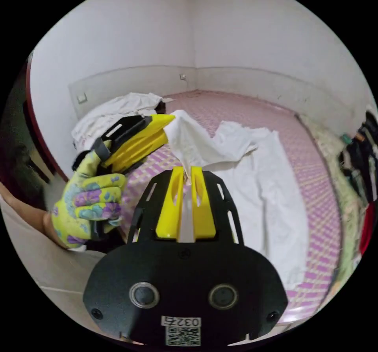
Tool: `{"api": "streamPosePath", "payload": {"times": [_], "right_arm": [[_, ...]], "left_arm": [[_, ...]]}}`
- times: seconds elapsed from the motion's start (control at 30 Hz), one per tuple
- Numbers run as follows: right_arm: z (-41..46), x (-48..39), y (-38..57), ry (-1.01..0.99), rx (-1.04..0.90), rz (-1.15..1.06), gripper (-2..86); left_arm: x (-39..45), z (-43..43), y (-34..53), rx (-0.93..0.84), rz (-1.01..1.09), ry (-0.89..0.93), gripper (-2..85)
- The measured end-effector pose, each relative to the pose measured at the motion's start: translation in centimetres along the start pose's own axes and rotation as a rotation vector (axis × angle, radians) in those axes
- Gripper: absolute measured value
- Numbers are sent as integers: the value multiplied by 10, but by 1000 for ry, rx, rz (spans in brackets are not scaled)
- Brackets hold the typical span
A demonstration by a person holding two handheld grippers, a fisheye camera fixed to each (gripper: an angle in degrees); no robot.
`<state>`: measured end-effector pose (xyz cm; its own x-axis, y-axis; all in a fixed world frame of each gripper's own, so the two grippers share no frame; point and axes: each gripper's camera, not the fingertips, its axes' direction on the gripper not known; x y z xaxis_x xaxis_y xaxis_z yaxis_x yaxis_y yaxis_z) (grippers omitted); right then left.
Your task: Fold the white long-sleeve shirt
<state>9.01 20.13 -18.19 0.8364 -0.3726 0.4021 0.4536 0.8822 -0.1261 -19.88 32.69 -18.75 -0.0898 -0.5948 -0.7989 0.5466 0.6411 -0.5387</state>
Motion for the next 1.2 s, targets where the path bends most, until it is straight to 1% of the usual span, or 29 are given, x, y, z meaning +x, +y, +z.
{"api": "streamPosePath", "payload": {"times": [0.03,0.1,0.13,0.17,0.2,0.23,0.3,0.33,0.37,0.4,0.47,0.5,0.57,0.63,0.7,0.77,0.8,0.9,0.97,1.03,1.1,1.2], "right_arm": [[-9,-6,-1,51,25,-47,35],[-41,-31,10,236,134,-223,34],[-45,-36,14,271,145,-250,34],[-46,-42,25,307,130,-290,35],[-40,-44,36,296,77,-305,36],[-34,-44,42,279,37,-301,36],[-12,-37,67,201,-127,-242,44],[-7,-34,73,188,-166,-214,56],[-4,-28,81,158,-212,-150,80],[-9,-22,88,115,-204,-77,91],[-23,-11,95,41,-147,46,97],[-31,-1,98,-4,-113,129,97],[-43,10,104,-75,-46,228,96],[-50,10,106,-118,-3,241,95],[-49,-7,99,-116,9,164,92],[-43,-23,90,-164,4,90,90],[-36,-34,84,-184,-9,50,90],[-11,-47,70,-178,-92,15,90],[5,-46,65,-180,-152,28,90],[17,-45,62,-184,-201,40,91],[28,-41,61,-180,-248,54,88],[37,-36,62,-167,-299,59,66]], "left_arm": [[2,-1,1,-9,11,0,-17],[6,-4,9,-69,61,-18,-15],[5,-4,12,-102,69,-32,-14],[-2,-2,20,-179,75,-70,-11],[-15,-1,28,-252,49,-121,-7],[-23,-2,31,-289,26,-138,-4],[-44,-2,39,-415,-45,-155,12],[-41,1,39,-451,-17,-153,18],[-31,5,36,-458,48,-164,18],[-22,10,28,-446,97,-208,18],[-8,21,10,-422,165,-227,18],[-2,30,-6,-410,207,-271,19],[4,47,-33,-393,272,-365,22],[3,68,-62,-382,325,-453,24],[-8,107,-100,-415,391,-591,29],[-26,141,-126,-476,420,-688,35],[-41,164,-144,-516,416,-755,42],[-85,210,-189,-570,365,-850,64],[-111,230,-216,-559,317,-898,72],[-136,243,-242,-526,248,-898,78],[-164,258,-269,-476,180,-935,82],[-201,275,-290,-476,111,-979,81]]}}
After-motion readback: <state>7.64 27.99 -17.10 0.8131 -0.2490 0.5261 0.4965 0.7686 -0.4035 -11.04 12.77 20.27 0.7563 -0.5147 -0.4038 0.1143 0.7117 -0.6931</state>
